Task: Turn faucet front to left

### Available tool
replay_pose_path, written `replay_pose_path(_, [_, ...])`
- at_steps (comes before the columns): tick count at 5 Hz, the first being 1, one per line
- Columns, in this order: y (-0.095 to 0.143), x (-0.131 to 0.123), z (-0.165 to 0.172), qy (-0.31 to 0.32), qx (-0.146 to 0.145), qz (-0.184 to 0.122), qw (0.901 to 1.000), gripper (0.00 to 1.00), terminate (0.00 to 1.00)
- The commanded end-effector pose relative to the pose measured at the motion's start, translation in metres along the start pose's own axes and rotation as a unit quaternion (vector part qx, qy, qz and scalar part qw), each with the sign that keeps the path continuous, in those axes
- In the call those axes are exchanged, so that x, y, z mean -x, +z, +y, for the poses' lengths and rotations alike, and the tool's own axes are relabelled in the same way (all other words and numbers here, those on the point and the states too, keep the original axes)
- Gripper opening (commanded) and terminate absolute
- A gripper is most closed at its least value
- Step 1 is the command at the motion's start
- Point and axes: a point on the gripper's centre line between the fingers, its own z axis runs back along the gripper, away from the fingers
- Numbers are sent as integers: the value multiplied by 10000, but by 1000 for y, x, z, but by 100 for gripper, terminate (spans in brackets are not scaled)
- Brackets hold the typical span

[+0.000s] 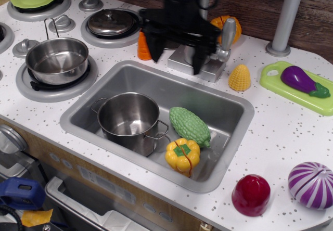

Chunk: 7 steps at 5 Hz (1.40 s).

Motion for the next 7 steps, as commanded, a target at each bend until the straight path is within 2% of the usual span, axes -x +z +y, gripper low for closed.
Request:
replay_pose_path(1, [31,-19,-20,-312,19,-830,9961,100,0])
replay_pose_path(4, [36,-53,-14,-888,23,-1234,9884,100,0])
replay_pose_path(6, [34,-64,12,-1060,-117,-1382,9846,100,0])
replay_pose_path(7, [27,-69,27,-1216,-83,-1467,9816,100,0])
